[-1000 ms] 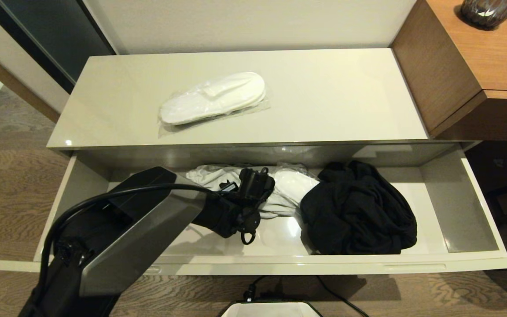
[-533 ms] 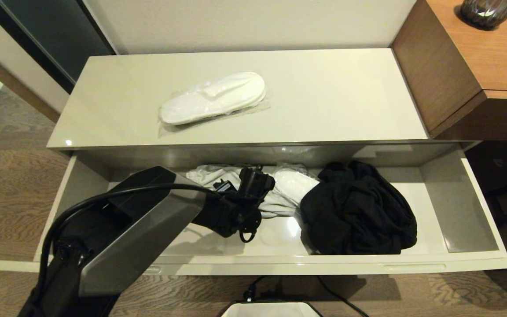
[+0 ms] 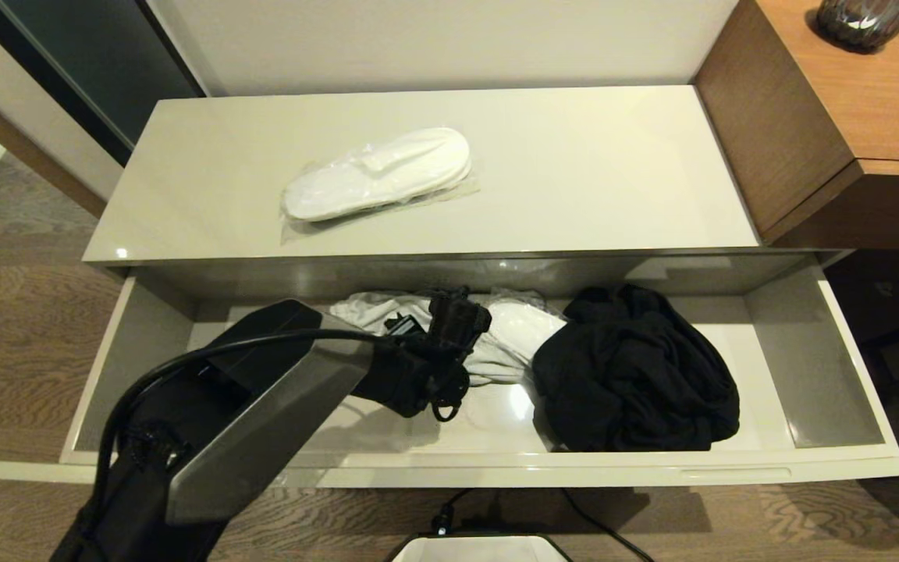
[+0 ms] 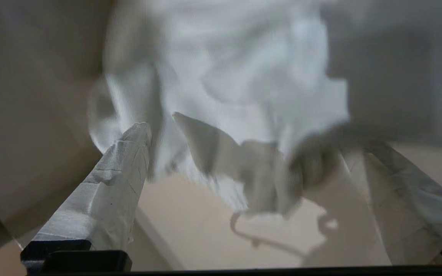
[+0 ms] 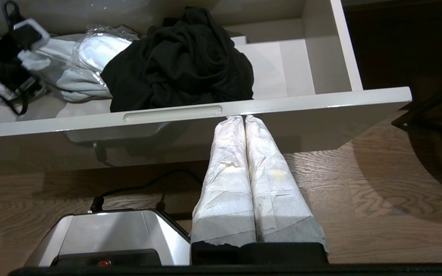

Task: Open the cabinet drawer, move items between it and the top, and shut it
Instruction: Take out the shorts from the drawer

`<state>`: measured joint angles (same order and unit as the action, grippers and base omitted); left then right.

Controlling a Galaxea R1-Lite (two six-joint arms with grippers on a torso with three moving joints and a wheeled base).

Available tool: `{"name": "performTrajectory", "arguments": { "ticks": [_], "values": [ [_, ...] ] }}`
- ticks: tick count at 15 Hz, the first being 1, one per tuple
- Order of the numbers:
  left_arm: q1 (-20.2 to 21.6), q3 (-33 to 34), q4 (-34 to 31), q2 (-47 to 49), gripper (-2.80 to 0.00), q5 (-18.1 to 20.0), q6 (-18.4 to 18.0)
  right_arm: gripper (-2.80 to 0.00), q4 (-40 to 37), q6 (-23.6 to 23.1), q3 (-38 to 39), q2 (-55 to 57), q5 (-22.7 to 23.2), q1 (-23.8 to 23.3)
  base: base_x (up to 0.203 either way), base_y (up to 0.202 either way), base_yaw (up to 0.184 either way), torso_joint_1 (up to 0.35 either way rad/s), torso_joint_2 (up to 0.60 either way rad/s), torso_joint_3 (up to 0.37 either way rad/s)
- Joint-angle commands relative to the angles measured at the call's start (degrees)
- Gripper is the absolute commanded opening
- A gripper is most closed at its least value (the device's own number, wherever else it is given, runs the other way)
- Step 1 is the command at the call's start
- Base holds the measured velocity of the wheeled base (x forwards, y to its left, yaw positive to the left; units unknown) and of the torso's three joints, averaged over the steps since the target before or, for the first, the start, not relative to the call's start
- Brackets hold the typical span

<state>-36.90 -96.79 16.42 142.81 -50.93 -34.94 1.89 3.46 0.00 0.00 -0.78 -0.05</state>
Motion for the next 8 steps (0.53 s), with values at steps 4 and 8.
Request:
{"name": "performTrajectory", "arguments": {
  "ticks": [4,8],
  "values": [
    [-0.01,-6.69,0.13,4.3,0.0,-0.4,-0.86,-2.8,0.04,-0.03,0.0,0.09,-0.01,-0.04,0.0,0.0,0.0,0.0,0.0,0.0],
    [-0.01,-6.99,0.35,4.48,-2.8,-0.4,-1.1,-2.8,0.04,0.05,0.0,0.09,-0.01,-0.04,0.0,0.0,0.0,0.0,0.0,0.0]
  ]
}}
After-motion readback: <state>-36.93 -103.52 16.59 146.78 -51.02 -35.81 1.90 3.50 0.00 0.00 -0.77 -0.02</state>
